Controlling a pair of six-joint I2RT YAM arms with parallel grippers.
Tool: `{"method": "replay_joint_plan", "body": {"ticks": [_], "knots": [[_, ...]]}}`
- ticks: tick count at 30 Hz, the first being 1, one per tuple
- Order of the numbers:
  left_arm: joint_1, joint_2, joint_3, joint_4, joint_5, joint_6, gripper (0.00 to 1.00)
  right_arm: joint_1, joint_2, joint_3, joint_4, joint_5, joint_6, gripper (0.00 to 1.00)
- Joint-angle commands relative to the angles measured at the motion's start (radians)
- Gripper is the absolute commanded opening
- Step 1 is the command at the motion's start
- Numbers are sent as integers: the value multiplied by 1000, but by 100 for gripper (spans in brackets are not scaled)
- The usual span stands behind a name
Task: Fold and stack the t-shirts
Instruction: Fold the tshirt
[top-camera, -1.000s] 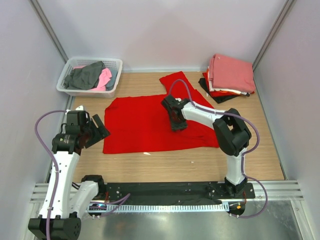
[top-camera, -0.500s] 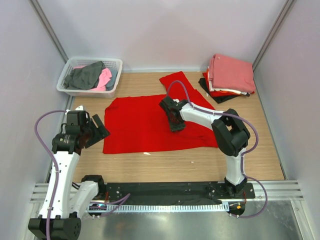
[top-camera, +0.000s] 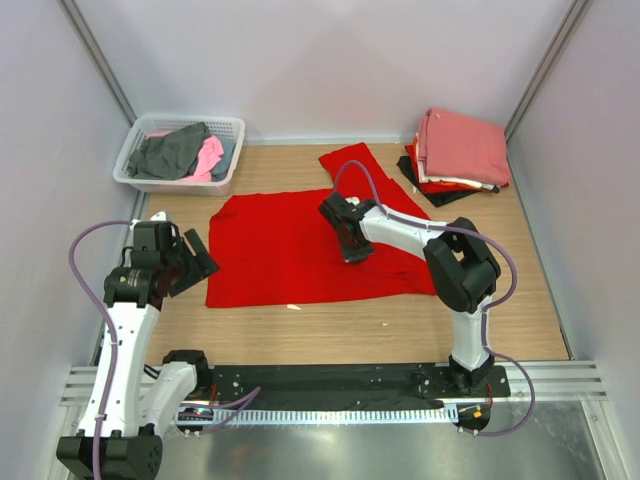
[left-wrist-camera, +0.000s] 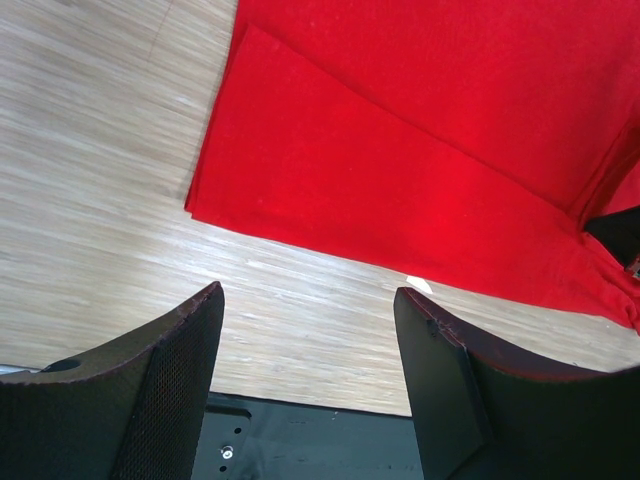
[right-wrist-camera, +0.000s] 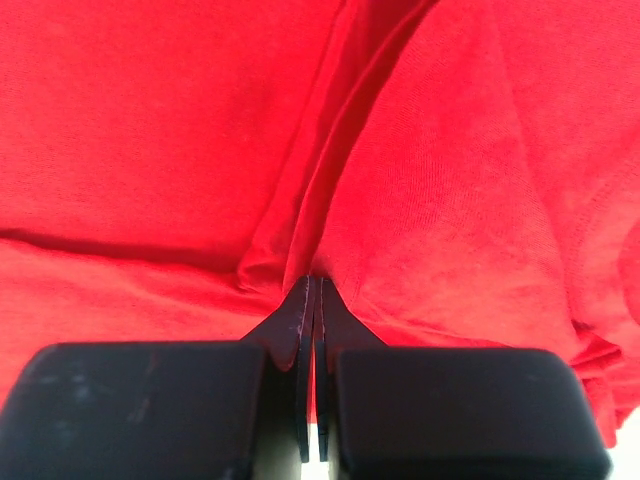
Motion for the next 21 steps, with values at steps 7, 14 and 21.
{"method": "replay_joint_plan", "body": {"ticks": [7, 14, 21], "knots": [[9, 1, 0, 6, -10, -1, 70, -3, -44, 89, -62, 138, -109, 1], [7, 13, -3, 9, 2, 2, 70, -18, -36, 148, -43, 317, -308, 1], [9, 32, -2, 6, 5, 5, 69, -84, 41, 214, -4, 471, -420, 1]]}}
